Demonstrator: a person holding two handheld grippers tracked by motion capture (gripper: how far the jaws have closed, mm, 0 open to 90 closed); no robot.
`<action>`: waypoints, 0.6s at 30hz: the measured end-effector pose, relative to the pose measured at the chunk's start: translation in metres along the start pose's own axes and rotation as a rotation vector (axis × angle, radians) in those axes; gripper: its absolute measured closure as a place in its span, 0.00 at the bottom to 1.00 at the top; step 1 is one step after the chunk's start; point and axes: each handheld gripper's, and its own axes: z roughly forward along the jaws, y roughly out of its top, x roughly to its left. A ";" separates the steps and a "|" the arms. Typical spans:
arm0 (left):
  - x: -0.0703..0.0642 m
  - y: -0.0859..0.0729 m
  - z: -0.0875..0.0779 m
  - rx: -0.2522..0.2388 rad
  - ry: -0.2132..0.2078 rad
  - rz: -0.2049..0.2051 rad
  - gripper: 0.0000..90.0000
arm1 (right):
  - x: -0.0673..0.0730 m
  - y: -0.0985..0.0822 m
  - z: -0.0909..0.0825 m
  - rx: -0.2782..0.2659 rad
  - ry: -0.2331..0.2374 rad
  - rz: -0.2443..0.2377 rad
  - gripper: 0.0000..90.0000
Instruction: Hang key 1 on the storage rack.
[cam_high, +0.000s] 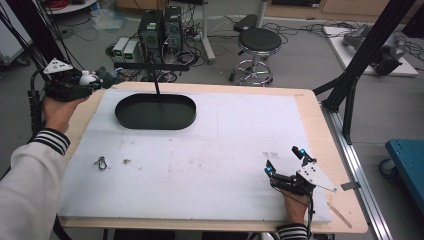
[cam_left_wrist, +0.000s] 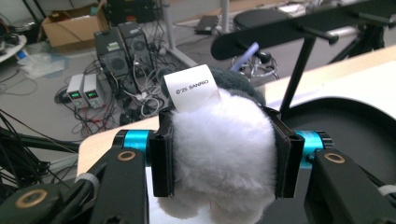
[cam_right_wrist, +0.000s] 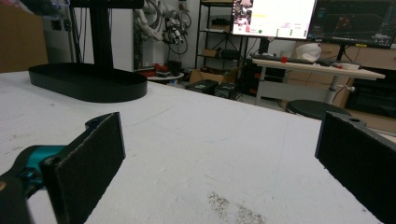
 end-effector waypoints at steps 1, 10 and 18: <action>-0.001 -0.002 0.001 0.002 -0.004 0.001 0.59 | 0.000 0.000 0.000 0.000 0.000 0.000 0.01; -0.010 -0.006 0.017 0.019 -0.031 0.007 0.59 | 0.000 0.000 0.000 0.003 -0.002 0.012 0.01; -0.010 -0.008 0.023 0.013 -0.060 -0.015 0.58 | 0.000 0.000 0.000 0.003 -0.001 0.006 0.01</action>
